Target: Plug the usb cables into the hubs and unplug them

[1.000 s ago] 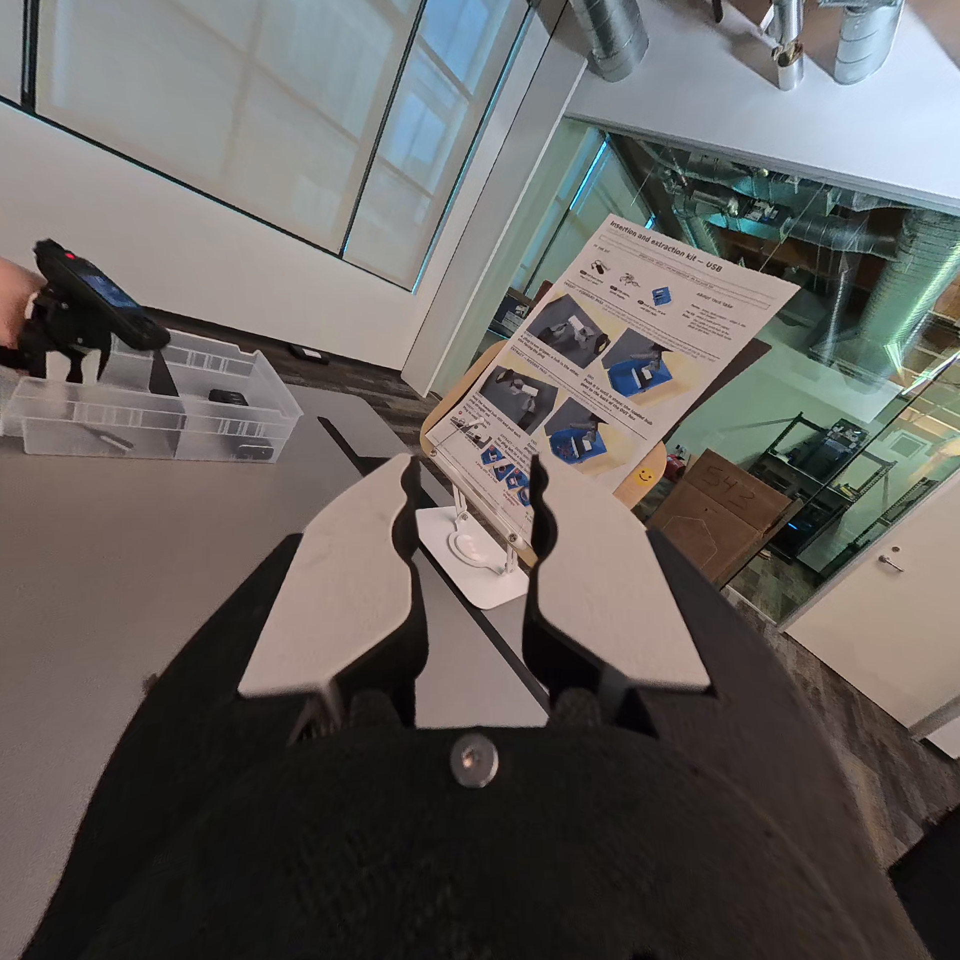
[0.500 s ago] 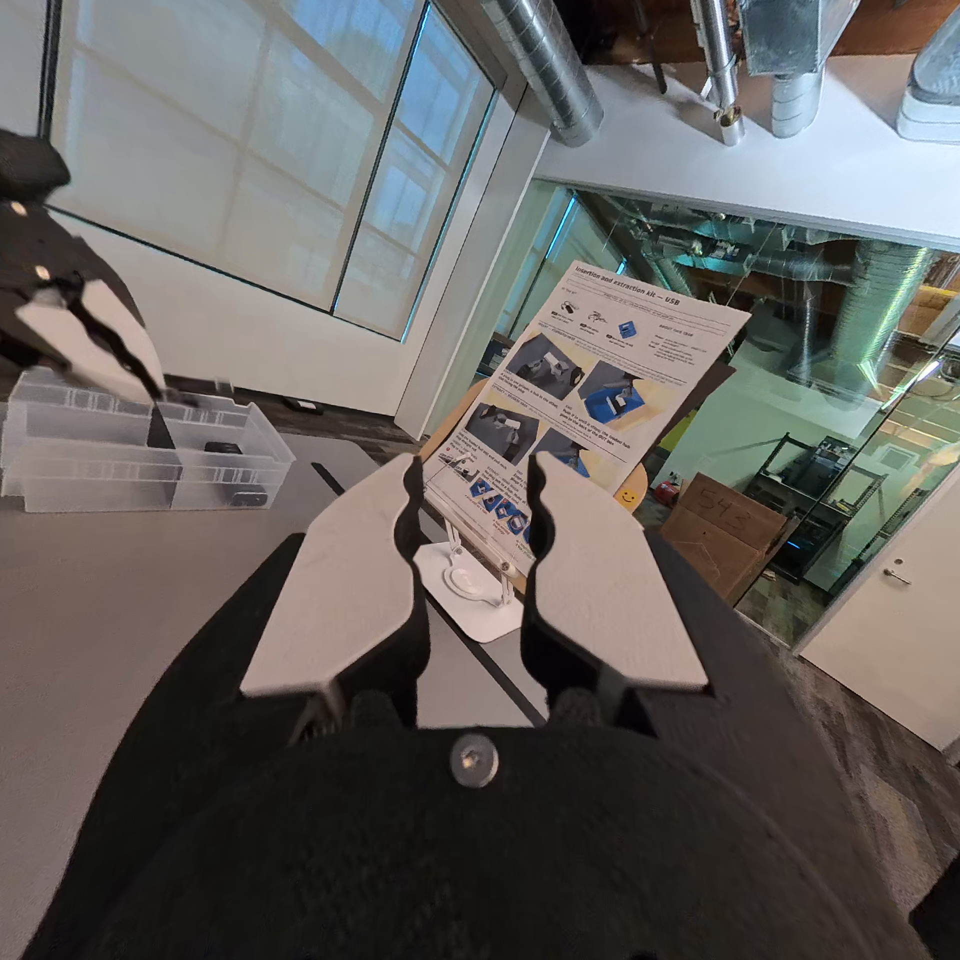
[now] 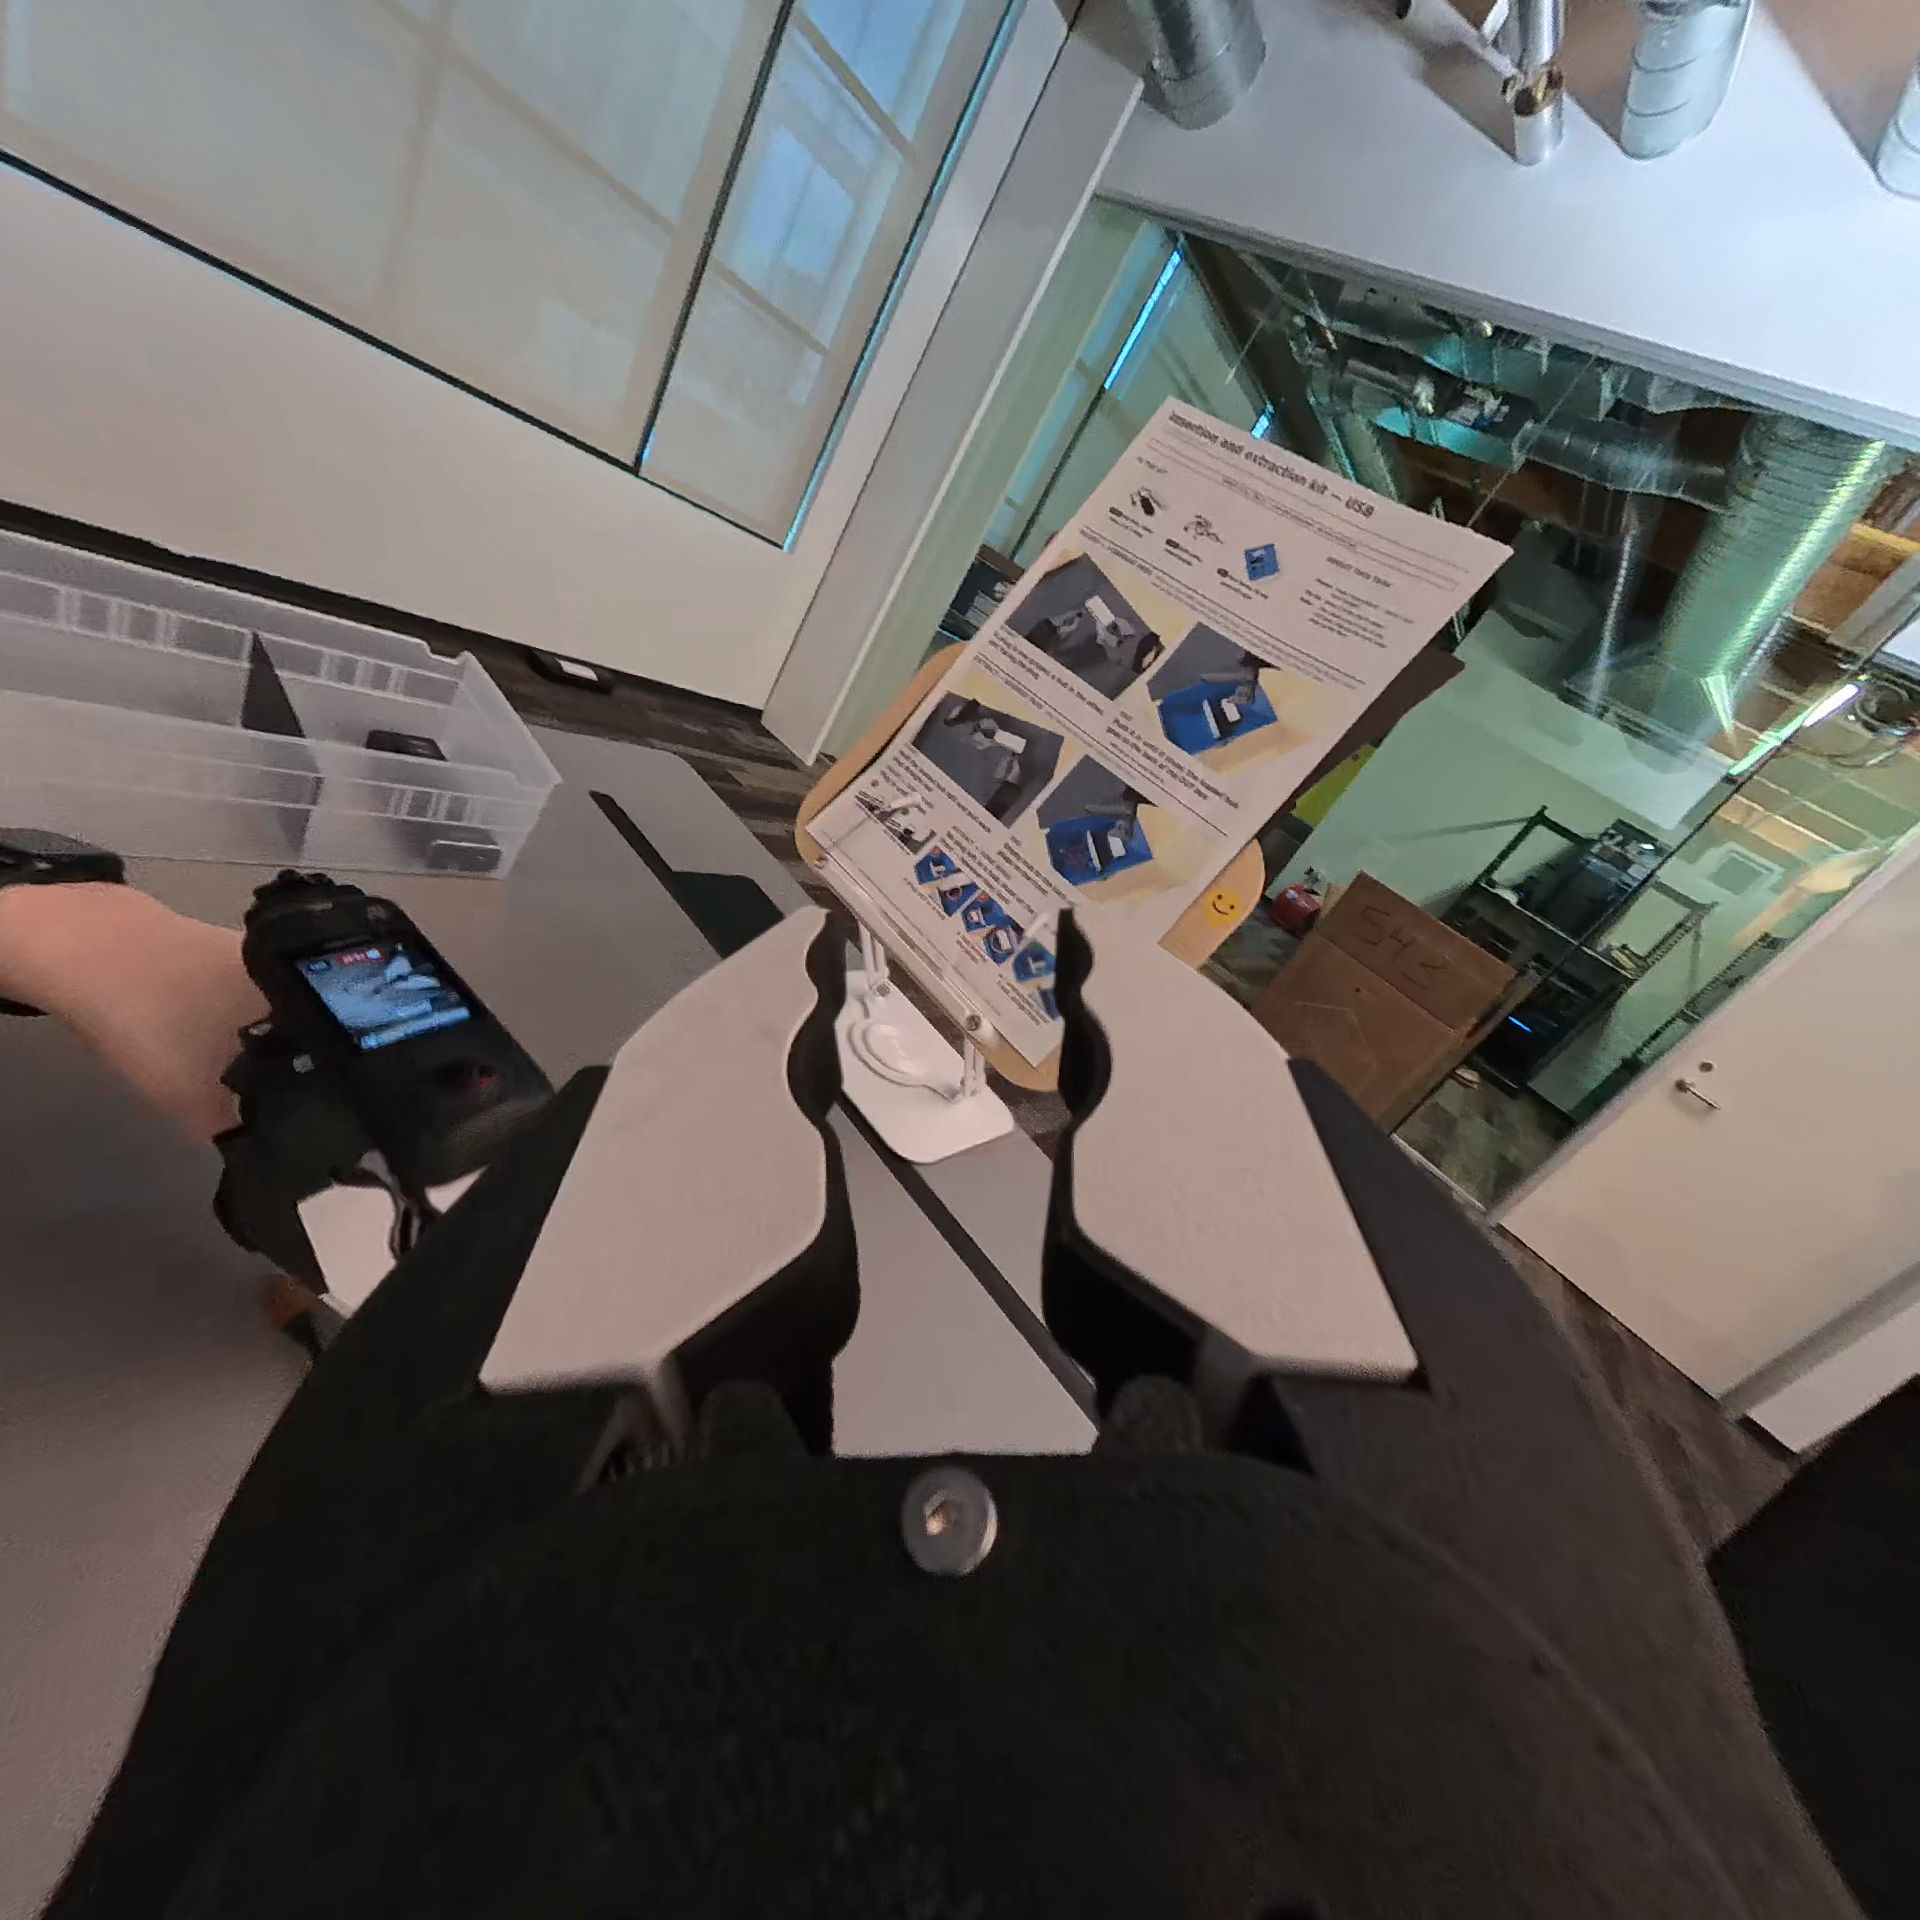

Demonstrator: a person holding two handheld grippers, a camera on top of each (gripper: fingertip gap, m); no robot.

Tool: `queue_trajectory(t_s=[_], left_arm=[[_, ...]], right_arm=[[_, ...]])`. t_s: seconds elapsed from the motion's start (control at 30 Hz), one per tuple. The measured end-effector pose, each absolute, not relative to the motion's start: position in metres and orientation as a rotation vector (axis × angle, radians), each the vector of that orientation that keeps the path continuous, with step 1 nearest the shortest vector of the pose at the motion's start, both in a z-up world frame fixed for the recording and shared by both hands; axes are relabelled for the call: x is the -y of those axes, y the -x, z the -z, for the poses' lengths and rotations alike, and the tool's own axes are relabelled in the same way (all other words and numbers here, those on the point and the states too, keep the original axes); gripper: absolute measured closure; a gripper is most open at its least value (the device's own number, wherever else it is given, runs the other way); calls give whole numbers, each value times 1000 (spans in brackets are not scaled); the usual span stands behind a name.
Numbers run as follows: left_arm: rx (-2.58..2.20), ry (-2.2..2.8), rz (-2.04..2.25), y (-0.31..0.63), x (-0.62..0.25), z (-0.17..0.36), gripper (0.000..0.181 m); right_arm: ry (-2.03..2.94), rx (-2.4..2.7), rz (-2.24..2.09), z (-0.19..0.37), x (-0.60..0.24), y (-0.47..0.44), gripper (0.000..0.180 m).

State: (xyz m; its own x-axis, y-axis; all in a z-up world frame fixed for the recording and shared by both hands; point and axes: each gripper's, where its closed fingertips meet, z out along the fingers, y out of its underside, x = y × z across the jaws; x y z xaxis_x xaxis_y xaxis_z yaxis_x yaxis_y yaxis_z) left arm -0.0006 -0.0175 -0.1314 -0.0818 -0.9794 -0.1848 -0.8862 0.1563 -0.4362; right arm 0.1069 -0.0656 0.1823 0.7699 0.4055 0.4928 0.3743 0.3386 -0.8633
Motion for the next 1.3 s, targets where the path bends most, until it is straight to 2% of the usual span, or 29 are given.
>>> queue_trajectory(t_s=[0.07, 0.2, 0.33, 0.4, 0.5, 0.53, 0.57, 0.63, 0.7, 0.9, 1.23, 1.3], left_arm=[[-1921, 1819, 490, -2, 21, 119, 161], [-1656, 1778, 738, 31, 11, 59, 157], [-1328, 1649, 401, 152, -63, -21, 154], [-1277, 1614, 254, 226, -100, -45, 153], [-1432, 1723, 31, 326, -152, -20, 151], [-1480, 1818, -30, 354, -167, -2, 144], [-1525, 1903, -47, 374, -177, 16, 136], [-1607, 1959, -69, 393, -194, 43, 136], [-1697, 1946, -47, 393, -204, 65, 139], [-1953, 1936, -52, 389, -220, 115, 131], [-2006, 1970, 23, 394, -225, 136, 119], [-2032, 2011, 89, 396, -217, 133, 127]], right_arm=[[1262, 738, -15, -182, 64, -110, 141], [1244, 737, -23, -186, 66, -110, 141], [1243, 727, -7, -187, 64, -113, 141], [1252, 718, 1, -186, 60, -115, 141], [1279, 712, 1, -180, 48, -115, 141], [1294, 710, 9, -178, 43, -115, 141], [1310, 707, 21, -175, 38, -116, 141], [1329, 694, 39, -172, 27, -116, 141], [1340, 697, 23, -170, 18, -110, 141], [1468, 795, 184, -138, -3, -104, 140], [1526, 952, 272, -112, -20, -85, 140], [1562, 965, 322, -105, -23, -90, 140]])
